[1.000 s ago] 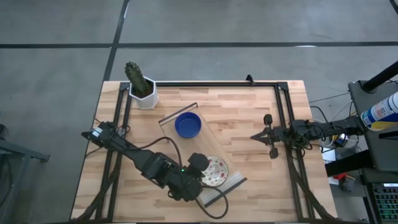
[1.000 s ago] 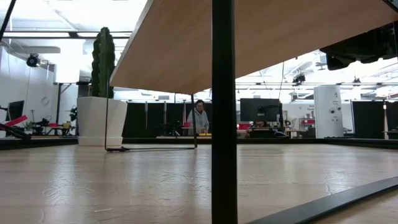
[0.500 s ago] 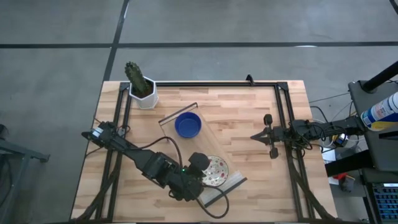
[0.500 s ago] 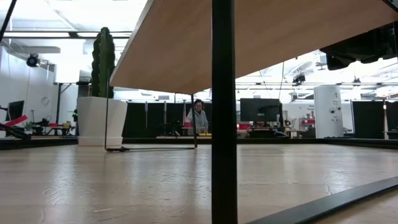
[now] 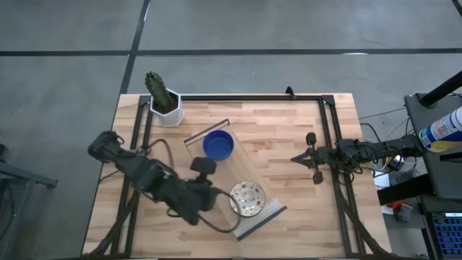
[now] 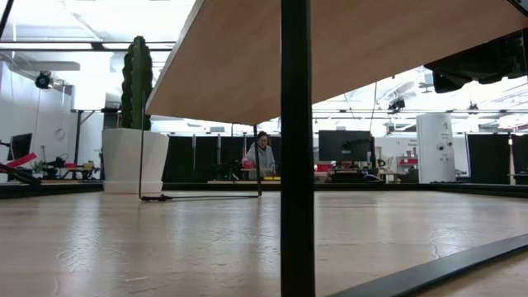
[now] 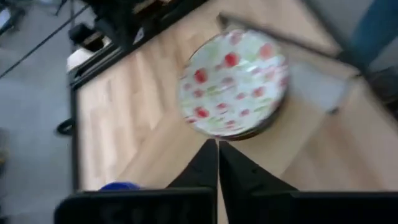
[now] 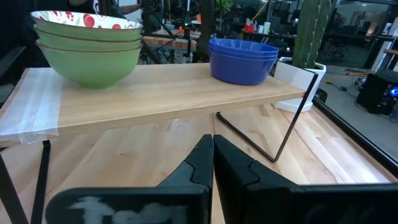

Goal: Pick & Place Mini bowls
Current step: Return to Home Position

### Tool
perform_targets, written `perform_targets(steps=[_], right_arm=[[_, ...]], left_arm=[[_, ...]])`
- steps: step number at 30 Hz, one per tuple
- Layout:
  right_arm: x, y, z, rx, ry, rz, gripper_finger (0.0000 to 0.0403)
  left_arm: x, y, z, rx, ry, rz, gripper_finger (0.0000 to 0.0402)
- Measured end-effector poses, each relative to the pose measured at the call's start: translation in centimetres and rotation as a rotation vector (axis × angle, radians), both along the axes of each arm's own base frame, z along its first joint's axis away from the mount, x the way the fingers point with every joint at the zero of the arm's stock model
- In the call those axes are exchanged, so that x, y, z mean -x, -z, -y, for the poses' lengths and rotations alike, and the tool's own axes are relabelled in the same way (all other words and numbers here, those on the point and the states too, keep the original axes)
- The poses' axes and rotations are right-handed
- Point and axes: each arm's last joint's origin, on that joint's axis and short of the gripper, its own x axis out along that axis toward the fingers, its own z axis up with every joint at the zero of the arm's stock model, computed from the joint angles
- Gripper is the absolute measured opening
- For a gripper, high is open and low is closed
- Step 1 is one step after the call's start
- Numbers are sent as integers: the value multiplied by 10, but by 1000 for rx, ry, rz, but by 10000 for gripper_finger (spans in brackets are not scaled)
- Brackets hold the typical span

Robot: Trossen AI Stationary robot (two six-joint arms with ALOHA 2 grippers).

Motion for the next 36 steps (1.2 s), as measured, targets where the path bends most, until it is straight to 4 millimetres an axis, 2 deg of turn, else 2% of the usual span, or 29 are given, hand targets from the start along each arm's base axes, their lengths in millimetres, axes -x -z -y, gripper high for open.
perform_targets(steps=[4, 8, 12, 15, 19, 24, 27, 33, 36], right_arm=[[0, 0, 0, 0, 0, 0, 8], [0, 0, 0, 0, 0, 0, 8], [0, 0, 0, 0, 0, 0, 8], [0, 0, 0, 0, -1, 0, 8], [0, 0, 0, 0, 0, 0, 8], [0, 0, 0, 0, 0, 0, 8], [0, 0, 0, 0, 0, 1, 8], [0, 0, 0, 0, 0, 0, 8], [0, 0, 0, 0, -1, 1, 8]], left_arm=[[16, -6, -2, 149, 84, 15, 1], [31, -2, -9, 271, 181, 86, 0], [57, 9, -22, 392, 282, 197, 0], [78, 27, -31, 515, 398, 253, 0], [105, 52, -49, 603, 428, 389, 0], [135, 87, -68, 668, 424, 478, 0], [154, 99, -84, 691, 401, 533, 0], [184, 135, -107, 730, 366, 624, 0], [196, 154, -117, 707, 296, 686, 0]])
